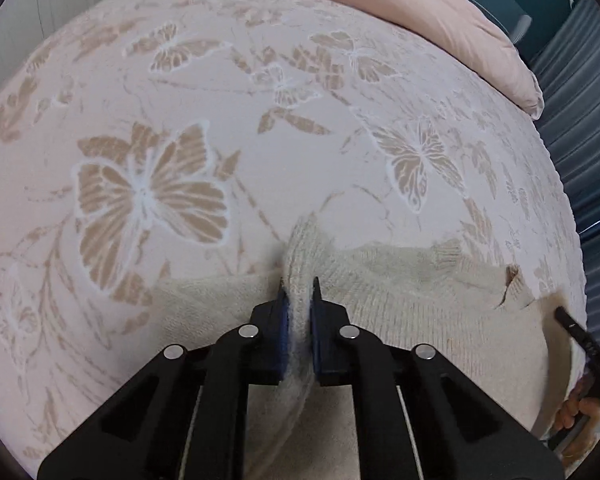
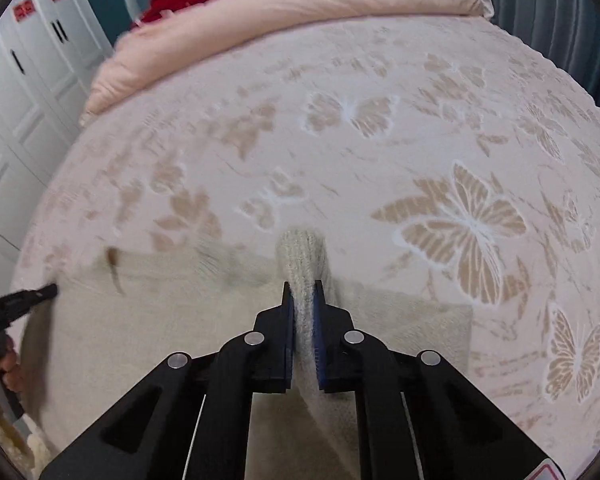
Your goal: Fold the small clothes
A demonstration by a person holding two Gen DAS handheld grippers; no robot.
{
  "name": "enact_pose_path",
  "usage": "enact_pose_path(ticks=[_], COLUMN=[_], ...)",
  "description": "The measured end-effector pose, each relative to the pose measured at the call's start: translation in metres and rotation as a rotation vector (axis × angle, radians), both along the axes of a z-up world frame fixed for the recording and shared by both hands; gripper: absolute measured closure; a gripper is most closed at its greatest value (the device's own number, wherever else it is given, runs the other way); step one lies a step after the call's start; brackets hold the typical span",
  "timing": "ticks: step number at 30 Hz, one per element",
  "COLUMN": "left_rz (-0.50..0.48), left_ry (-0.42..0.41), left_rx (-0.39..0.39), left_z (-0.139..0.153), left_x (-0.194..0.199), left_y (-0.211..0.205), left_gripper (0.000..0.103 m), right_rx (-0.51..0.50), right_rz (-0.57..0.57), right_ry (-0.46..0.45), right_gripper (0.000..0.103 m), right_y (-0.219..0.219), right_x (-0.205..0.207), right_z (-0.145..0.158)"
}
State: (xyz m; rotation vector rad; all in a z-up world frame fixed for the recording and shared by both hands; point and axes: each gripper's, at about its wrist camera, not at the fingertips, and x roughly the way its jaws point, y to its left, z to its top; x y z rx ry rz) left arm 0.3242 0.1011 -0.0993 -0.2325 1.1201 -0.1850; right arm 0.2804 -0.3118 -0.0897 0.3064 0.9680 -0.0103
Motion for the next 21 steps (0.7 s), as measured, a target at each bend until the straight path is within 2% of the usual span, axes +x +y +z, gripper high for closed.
enact_pose_path(ticks=[2, 4, 6, 8, 9, 10, 12, 13, 15, 17, 18, 20, 21], left_rz=[-0.007, 0.018, 0.048, 0.066, 0.069, 0.076, 0.093, 0.094, 0.079, 0.05, 0.035, 0.009, 0.007], left_ry=[-0.062, -0.067, -0.033, 0.041, 0.082, 0.088, 0.049, 0.027, -0.052, -0.107, -0.118, -0.101, -0.076], left_rx=[0.019, 0.02, 0.065, 0.116, 0.129, 0.119, 0.078, 0.067, 0.073, 0.082, 0.068, 0.035, 0.039], left_z=[0.017, 0.021, 0.007, -0.019, -0.031, -0.034, -0.018, -0.006, 0.022, 0.043, 0.048, 0.047, 0.039], left_x=[0.001, 0.01, 0.025, 0.036, 0.037, 0.034, 0.023, 0.015, -0.007, -0.03, -0.042, -0.062, -0.072], left_y=[0.0, 0.004, 0.005, 0.007, 0.008, 0.01, 0.013, 0.013, 0.006, -0.011, -0.022, -0.046, -0.058], left_gripper=[0.095, 0.095, 0.095, 0.095, 0.094, 0.093, 0.091, 0.09, 0.09, 0.088, 0.085, 0.066, 0.064], right_rx=[0.024, 0.048, 0.01, 0.013, 0.008, 0.019, 0.01, -0.017, -0.068, -0.03, 0.015, 0.109, 0.144], right_rz=[-0.03, -0.091, -0.136, -0.138, -0.145, -0.148, -0.172, -0.175, -0.141, -0.042, 0.026, 0.151, 0.203], right_ry=[-0.1, -0.136, -0.035, 0.112, 0.14, 0.123, 0.064, 0.031, -0.069, -0.124, -0.116, -0.073, -0.046], right_gripper=[0.095, 0.095, 0.095, 0.095, 0.095, 0.094, 0.086, 0.086, 0.085, 0.085, 0.085, 0.085, 0.085], right_y=[-0.01, -0.031, -0.049, -0.058, -0.058, -0.057, -0.05, -0.044, -0.021, 0.015, 0.038, 0.087, 0.109], right_x=[-0.005, -0.003, 0.014, 0.025, 0.024, 0.019, 0.006, -0.002, -0.019, -0.027, -0.026, -0.022, -0.02], right_z=[0.027, 0.029, -0.002, -0.046, -0.055, -0.055, -0.037, -0.024, 0.005, 0.021, 0.021, 0.01, 0.0])
